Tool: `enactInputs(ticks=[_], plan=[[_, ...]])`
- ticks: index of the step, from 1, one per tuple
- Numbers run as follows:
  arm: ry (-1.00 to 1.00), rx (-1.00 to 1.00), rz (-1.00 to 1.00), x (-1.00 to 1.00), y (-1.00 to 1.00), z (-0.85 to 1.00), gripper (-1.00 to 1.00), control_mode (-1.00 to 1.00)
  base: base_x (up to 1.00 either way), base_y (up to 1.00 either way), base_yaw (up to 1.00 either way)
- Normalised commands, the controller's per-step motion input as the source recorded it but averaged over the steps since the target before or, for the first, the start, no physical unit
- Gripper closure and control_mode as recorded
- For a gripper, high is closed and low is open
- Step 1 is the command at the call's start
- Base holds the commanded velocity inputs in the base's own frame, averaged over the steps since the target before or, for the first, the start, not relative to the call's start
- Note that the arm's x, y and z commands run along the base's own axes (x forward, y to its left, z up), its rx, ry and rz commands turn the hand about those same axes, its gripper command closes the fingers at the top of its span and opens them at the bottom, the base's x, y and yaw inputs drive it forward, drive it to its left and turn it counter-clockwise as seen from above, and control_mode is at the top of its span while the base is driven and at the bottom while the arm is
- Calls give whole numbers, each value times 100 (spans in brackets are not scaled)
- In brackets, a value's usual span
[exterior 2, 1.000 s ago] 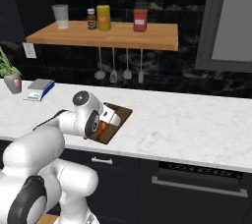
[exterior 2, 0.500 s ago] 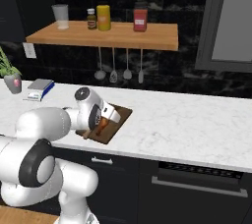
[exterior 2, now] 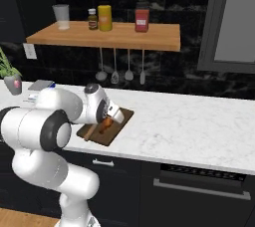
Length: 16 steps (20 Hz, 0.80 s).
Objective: Pick up the knife from the drawer and place it on the cutting board. Then place the meat from the plate to the cutting board.
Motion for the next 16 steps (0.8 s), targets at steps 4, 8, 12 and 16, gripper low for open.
enactInputs(ticks=[4,8,12,16], plan=[[14,1,0,43,5,-21,100,-100,0,0,0],[9,0,0,29,5,-16,100,-100,0,0,0],[6,0,0,24,5,-13,-100,-100,0,0,0],[5,1,0,31,0,-14,-100,-100,0,0,0]])
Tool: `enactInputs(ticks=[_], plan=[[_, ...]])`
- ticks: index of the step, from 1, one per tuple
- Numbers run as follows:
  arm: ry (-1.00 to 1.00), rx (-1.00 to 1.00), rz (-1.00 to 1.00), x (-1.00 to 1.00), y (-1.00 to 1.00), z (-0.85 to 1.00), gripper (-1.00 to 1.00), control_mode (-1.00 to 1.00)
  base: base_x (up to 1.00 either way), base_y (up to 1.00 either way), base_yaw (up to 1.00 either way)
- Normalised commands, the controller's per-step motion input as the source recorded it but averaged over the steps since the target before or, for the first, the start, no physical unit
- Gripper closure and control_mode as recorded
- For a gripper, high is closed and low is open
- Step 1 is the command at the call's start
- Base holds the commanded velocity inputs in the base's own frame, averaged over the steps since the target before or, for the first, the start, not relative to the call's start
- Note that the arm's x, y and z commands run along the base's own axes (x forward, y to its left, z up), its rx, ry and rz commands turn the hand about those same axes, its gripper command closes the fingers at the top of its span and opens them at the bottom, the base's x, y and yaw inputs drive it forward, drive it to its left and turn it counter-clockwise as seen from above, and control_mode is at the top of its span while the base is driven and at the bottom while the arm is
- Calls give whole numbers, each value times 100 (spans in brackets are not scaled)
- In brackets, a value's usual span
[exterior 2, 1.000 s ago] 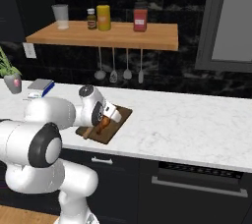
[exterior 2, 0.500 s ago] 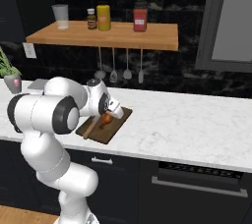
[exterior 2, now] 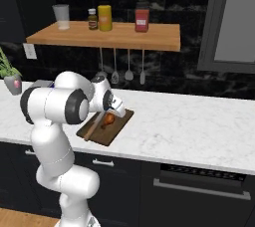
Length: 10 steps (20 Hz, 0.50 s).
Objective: Pick up the knife from the drawer and place it on the cutting board. Then place the meat from the plate to the cutting board.
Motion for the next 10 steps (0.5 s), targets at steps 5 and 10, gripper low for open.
enactInputs(ticks=[5,10], plan=[[1,6,-2,23,0,-11,-100,-100,0,0,0],[0,10,-3,18,-11,-3,-100,-100,0,0,0]])
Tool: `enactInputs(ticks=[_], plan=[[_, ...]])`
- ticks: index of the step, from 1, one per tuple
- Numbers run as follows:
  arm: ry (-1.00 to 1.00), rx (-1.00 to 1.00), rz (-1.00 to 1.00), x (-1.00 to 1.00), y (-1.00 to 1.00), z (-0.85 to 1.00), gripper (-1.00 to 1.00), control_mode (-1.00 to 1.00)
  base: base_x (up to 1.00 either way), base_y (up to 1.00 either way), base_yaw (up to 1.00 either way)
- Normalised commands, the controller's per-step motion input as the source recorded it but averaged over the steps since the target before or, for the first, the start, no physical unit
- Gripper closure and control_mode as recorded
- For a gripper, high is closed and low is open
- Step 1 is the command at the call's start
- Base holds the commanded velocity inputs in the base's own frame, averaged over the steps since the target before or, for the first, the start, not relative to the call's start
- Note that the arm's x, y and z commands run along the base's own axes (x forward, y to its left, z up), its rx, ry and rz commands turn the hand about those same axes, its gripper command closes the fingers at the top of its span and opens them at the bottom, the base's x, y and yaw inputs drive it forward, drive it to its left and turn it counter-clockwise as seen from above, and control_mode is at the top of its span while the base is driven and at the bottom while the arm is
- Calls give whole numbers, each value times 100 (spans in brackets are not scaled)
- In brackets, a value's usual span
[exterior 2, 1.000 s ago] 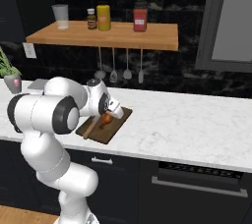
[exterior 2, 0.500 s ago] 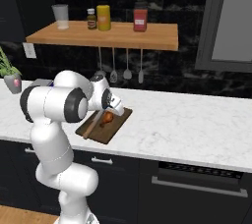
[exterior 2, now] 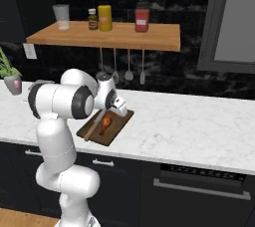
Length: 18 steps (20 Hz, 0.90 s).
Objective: Pick up the knife from the drawer and place it on the cutting board. Then place the meat from the plate to the cutting board.
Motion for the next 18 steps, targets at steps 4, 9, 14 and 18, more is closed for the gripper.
enactInputs(ticks=[4,9,14,18], plan=[[-3,13,-1,-2,-43,34,-100,-100,0,0,0],[-13,16,2,-55,-32,78,-100,-100,0,0,0],[-25,6,15,-99,-11,99,-100,-100,0,0,0],[-24,1,18,-100,-1,78,-100,-100,0,0,0]])
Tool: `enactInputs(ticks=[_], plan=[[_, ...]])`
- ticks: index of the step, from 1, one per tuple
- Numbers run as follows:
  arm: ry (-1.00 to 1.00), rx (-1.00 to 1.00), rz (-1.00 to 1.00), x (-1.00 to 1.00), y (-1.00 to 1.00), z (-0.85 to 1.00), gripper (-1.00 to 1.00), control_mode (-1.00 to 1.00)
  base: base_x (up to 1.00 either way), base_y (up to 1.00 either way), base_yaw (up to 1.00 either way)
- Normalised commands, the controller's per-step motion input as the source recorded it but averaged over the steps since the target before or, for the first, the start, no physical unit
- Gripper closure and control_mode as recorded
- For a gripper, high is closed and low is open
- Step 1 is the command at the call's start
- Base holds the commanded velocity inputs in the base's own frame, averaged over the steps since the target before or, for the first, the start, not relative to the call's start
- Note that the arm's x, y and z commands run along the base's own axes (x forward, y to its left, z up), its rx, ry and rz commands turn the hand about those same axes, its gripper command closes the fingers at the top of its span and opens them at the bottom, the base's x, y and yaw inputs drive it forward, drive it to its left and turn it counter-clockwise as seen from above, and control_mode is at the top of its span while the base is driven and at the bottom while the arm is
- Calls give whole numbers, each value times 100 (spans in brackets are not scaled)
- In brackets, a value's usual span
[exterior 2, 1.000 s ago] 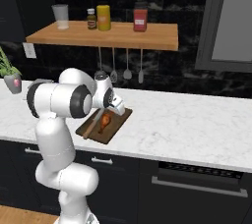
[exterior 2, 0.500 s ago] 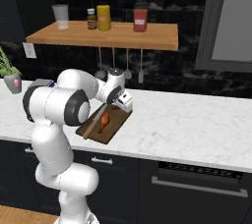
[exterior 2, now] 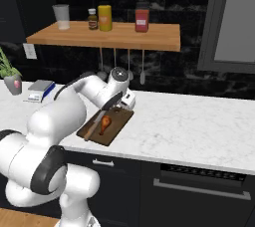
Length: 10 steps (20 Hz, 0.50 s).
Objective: Pick up the knife from the drawer and place it on the cutting board. Then place the meat from the plate to the cutting board.
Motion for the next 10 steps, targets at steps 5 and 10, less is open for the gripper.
enactInputs(ticks=[5,10], plan=[[-19,0,13,-100,3,65,-100,-100,0,0,0],[-14,0,5,-100,3,81,-100,-100,0,0,0]])
